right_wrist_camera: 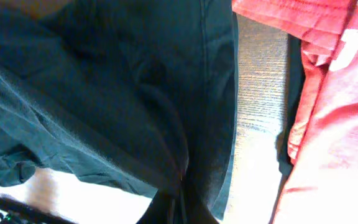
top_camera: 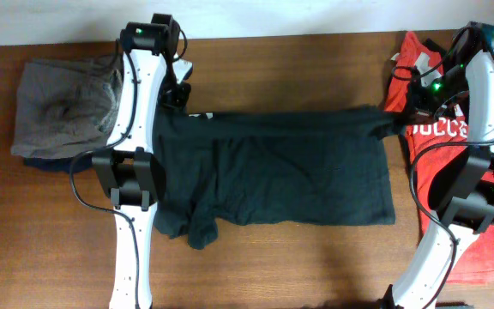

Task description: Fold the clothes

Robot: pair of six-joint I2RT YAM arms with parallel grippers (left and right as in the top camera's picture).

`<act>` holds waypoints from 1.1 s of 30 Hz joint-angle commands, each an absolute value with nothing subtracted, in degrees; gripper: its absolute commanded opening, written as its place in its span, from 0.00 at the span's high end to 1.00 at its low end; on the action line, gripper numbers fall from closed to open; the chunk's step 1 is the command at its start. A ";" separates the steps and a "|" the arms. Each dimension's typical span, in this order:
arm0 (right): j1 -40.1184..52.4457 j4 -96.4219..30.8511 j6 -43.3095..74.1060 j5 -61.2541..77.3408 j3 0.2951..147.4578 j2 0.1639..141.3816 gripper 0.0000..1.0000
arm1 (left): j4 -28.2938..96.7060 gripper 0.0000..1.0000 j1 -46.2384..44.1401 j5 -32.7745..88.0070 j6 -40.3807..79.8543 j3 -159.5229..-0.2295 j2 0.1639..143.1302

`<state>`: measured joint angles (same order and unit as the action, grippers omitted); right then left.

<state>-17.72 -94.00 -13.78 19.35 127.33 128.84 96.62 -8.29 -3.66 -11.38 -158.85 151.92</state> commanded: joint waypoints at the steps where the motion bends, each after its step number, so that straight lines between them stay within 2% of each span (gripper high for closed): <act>1: -18.39 -92.90 -14.39 18.63 124.90 126.78 0.96 | 96.73 0.99 -8.10 -3.55 -12.73 -154.69 148.68; 3: -18.39 -91.90 -14.37 18.63 123.96 126.78 0.91 | 96.73 0.83 -8.10 -4.21 -12.99 -152.86 148.68; 4: -18.39 -91.53 -14.37 18.63 123.76 126.78 0.81 | 96.73 0.70 -8.10 -4.34 -13.02 -152.38 148.68; 6: -18.39 -90.76 -14.37 18.63 123.72 126.78 0.66 | 96.73 0.50 -8.10 -4.34 -13.23 -152.03 148.68; 7: -18.39 -90.43 -14.37 18.63 123.74 126.78 0.57 | 96.73 0.34 -8.10 -4.36 -13.43 -152.03 148.68; 9: -18.39 -89.84 -14.37 18.61 123.74 126.78 0.50 | 96.71 0.23 -8.10 -4.56 -13.43 -152.05 148.40; 19: -18.39 -90.96 -14.13 19.77 128.22 126.67 0.50 | 96.31 0.19 -8.10 -4.56 -13.43 -158.56 143.44; 22: -18.39 -94.24 -14.15 20.36 134.26 126.67 0.50 | 95.83 0.13 -8.10 -4.56 -13.41 -162.56 140.33; 23: -18.39 -95.53 -14.15 20.38 136.73 126.65 0.50 | 95.66 0.07 -8.10 -4.54 -13.41 -163.81 139.28; 25: -18.39 -97.36 -13.67 20.34 141.43 126.65 0.50 | 95.55 0.01 -8.10 -4.54 -13.41 -166.30 137.29; 33: -18.39 -97.36 -10.02 20.32 145.69 116.99 0.50 | 95.90 0.01 -8.10 -4.32 -13.30 -170.15 128.64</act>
